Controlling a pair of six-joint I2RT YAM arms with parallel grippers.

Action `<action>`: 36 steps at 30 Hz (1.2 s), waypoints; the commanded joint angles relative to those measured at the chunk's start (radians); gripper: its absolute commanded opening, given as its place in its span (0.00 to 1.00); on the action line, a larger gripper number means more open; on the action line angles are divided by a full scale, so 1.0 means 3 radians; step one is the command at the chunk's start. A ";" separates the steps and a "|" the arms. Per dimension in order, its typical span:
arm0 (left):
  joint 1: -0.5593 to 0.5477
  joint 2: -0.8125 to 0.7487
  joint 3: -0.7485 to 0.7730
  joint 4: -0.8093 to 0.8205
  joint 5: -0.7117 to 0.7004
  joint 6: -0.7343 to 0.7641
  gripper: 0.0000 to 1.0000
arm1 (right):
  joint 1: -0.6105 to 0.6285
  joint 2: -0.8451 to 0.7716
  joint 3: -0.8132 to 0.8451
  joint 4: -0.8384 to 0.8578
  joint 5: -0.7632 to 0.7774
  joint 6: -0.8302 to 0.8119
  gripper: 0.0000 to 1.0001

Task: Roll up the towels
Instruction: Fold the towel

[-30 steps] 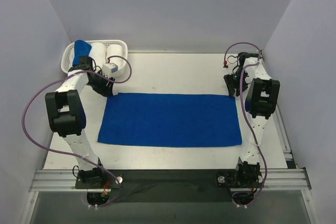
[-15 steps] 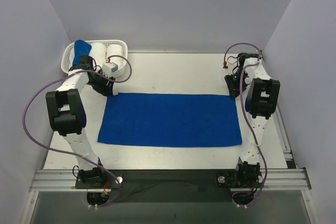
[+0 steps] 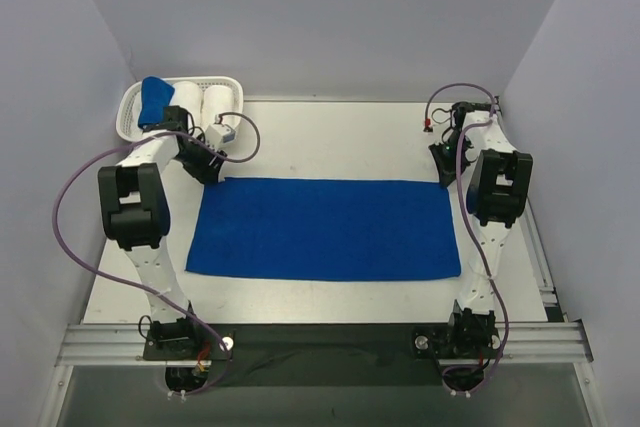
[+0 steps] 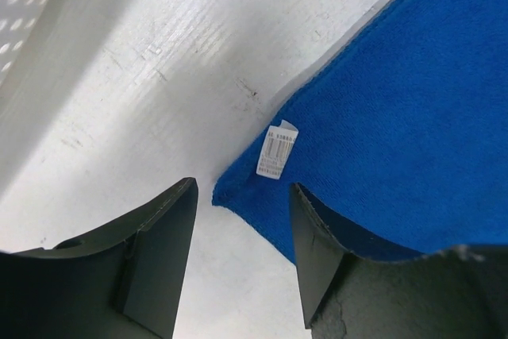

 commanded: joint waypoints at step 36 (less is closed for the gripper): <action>0.0210 -0.0089 0.0636 0.0067 0.0500 -0.0026 0.00 | -0.0313 -0.0492 0.0587 0.0049 -0.0276 0.0143 0.00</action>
